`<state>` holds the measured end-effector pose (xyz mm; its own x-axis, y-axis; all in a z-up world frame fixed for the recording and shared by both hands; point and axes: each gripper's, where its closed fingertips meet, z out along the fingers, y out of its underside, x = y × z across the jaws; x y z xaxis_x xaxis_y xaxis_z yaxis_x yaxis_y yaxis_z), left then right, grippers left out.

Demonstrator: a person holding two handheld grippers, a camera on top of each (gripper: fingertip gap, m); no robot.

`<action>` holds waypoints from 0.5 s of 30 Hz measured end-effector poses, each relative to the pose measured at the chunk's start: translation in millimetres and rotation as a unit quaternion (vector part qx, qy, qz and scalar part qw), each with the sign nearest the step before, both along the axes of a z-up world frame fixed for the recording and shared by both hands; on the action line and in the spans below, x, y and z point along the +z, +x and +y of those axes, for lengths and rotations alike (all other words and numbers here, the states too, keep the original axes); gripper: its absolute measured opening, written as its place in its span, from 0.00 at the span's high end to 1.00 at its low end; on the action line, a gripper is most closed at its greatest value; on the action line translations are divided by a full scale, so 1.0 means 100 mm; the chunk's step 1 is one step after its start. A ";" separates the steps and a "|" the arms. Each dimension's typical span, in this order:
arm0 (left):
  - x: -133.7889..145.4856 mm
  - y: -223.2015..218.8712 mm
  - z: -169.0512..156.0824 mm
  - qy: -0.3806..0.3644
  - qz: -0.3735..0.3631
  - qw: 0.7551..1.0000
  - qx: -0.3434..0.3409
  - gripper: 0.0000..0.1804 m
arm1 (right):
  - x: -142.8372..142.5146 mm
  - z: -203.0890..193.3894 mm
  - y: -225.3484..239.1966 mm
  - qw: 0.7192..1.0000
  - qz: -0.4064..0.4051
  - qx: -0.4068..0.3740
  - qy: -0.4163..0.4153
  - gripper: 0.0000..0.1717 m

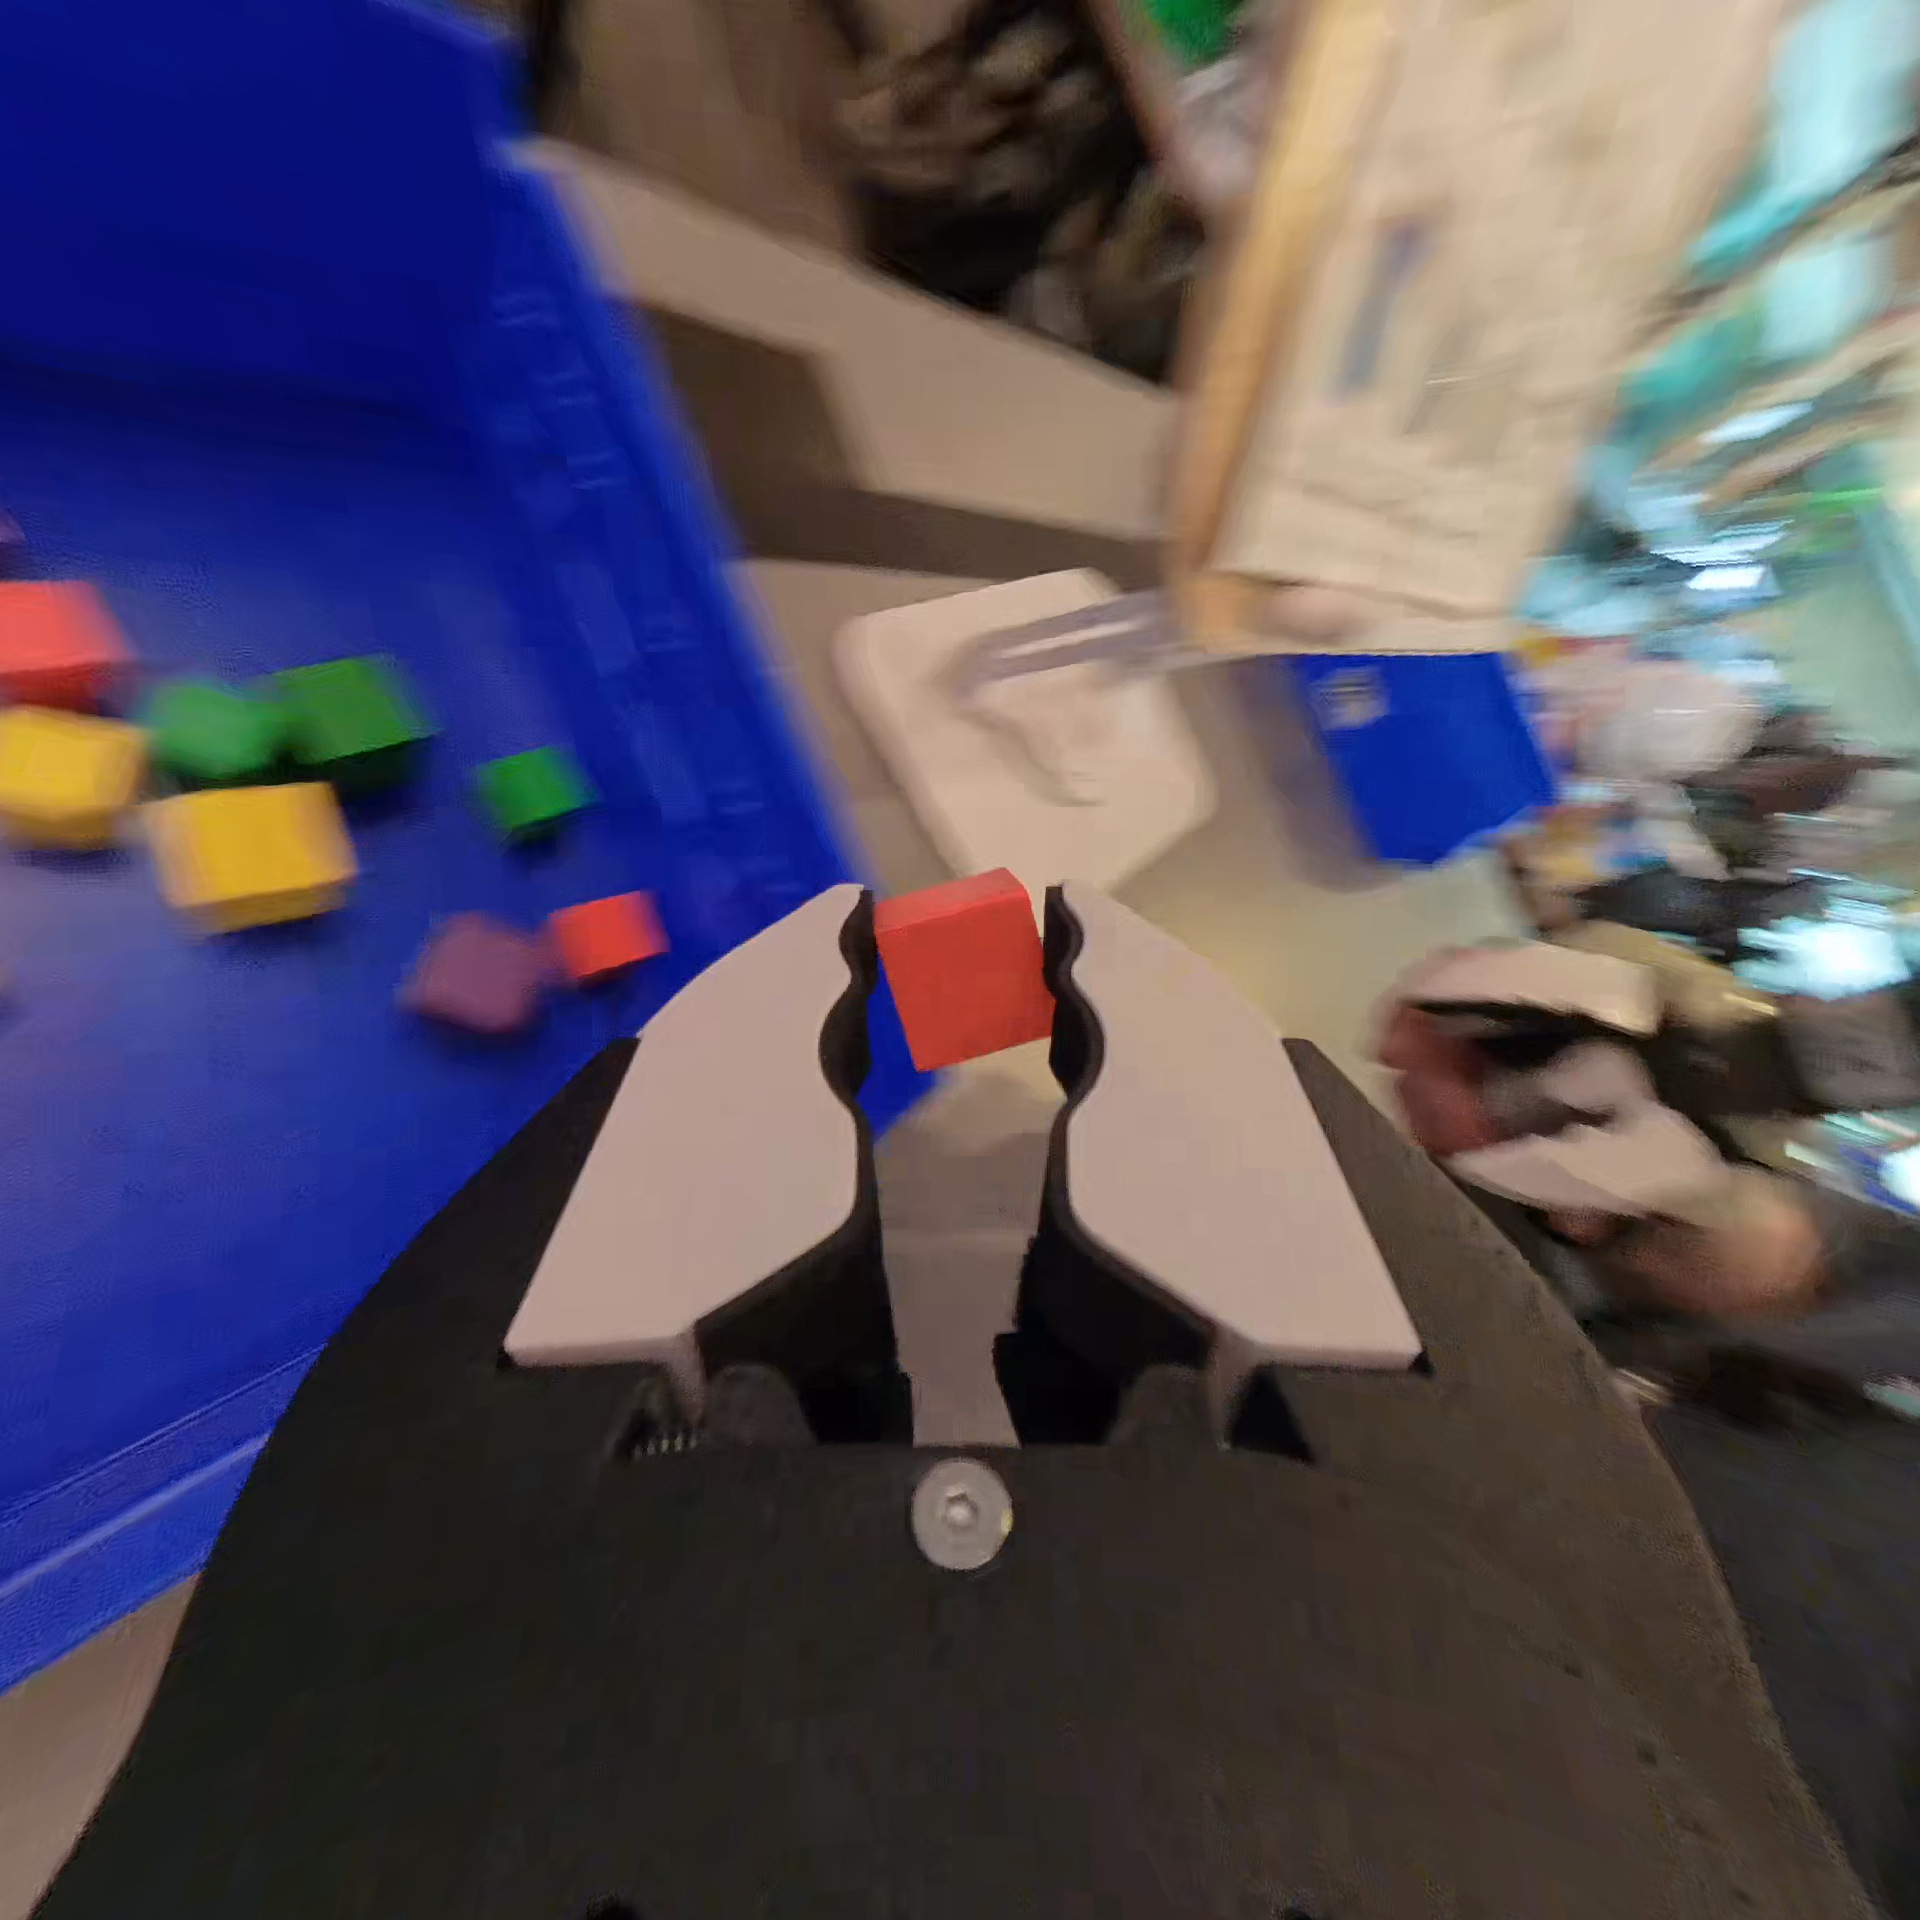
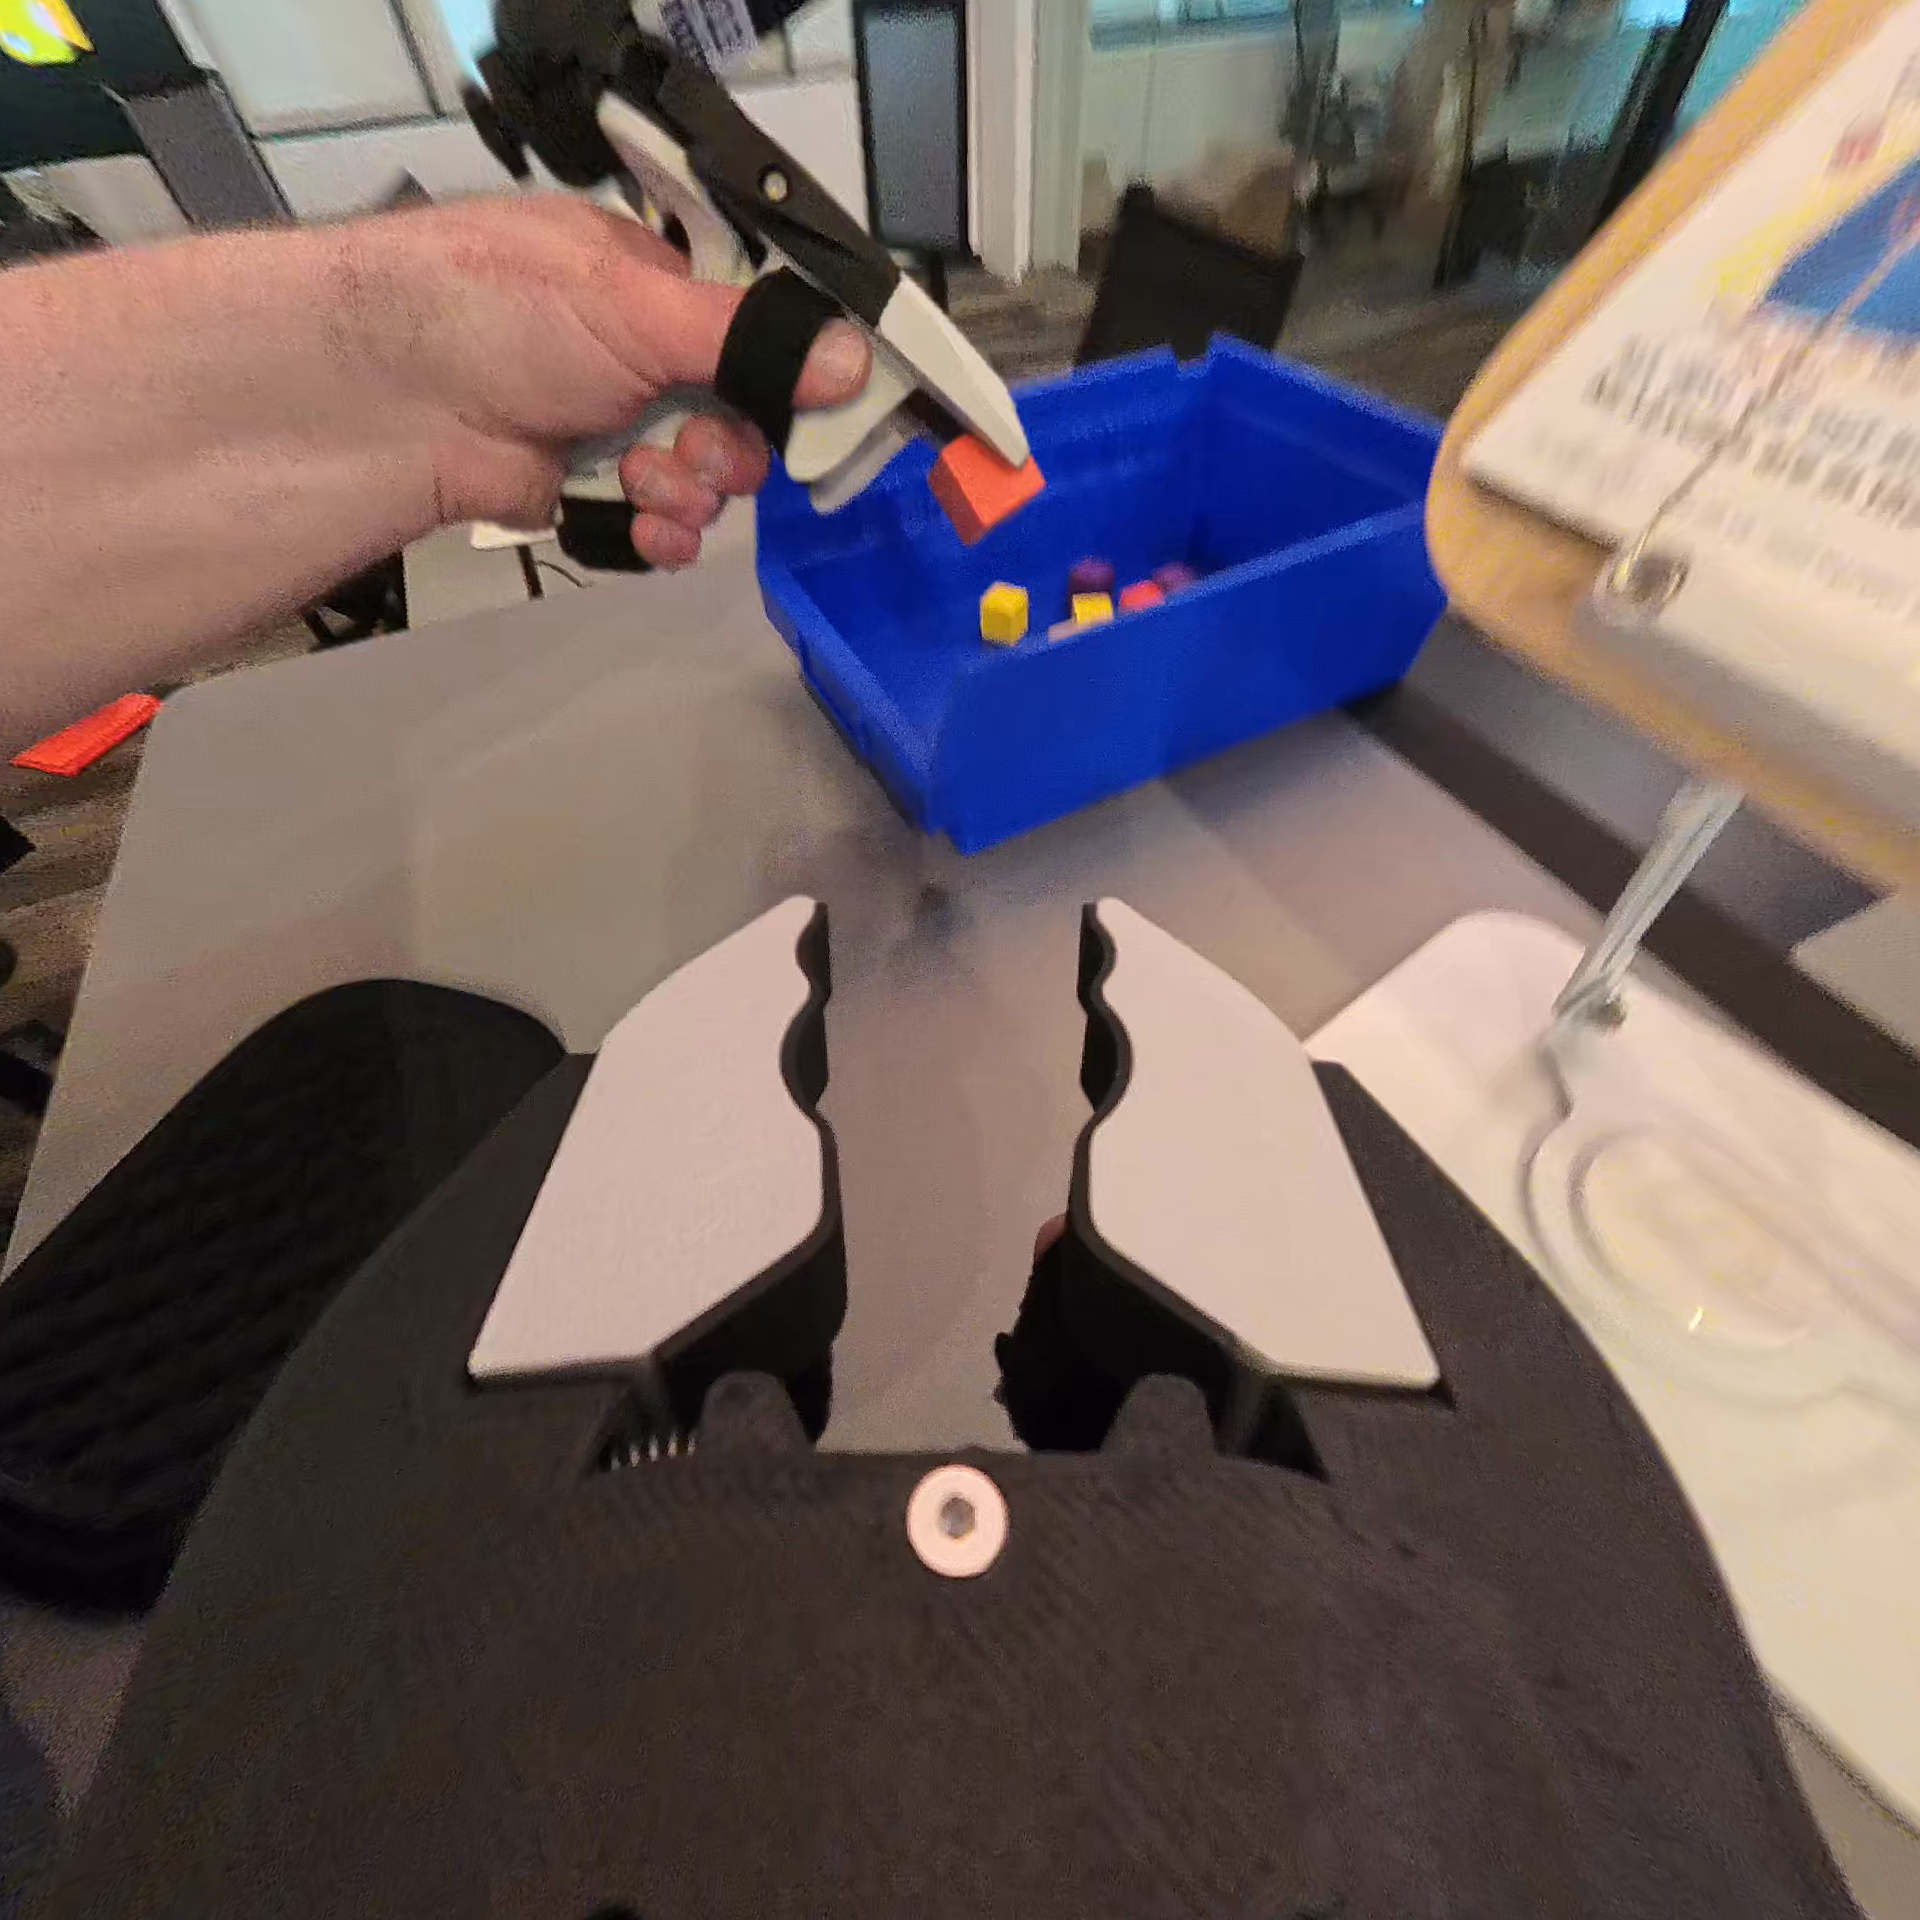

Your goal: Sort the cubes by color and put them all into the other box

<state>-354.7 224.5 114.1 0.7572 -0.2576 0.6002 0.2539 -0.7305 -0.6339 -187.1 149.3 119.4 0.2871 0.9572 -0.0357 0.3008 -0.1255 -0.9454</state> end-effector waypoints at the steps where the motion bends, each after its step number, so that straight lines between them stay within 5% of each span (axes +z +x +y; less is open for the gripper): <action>1: 0.18 0.20 -0.08 0.025 -0.044 0.998 -0.028 0.83 | 0.11 0.00 0.00 1.000 0.011 0.010 0.022 0.73; 7: 0.68 1.24 -0.54 0.062 -0.185 0.966 -0.167 0.83 | 0.53 0.04 0.04 0.985 0.033 0.051 0.162 0.67; 15: 0.77 2.06 -0.75 0.041 -0.280 0.925 -0.255 0.83 | 0.63 -0.05 0.17 0.964 0.030 0.083 0.252 0.72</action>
<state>-148.8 149.0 190.6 0.1007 -0.5566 0.8246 0.1951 -0.8017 -0.5650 -170.1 144.1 182.0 0.1408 0.8896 0.4345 0.2197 0.3998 -0.8899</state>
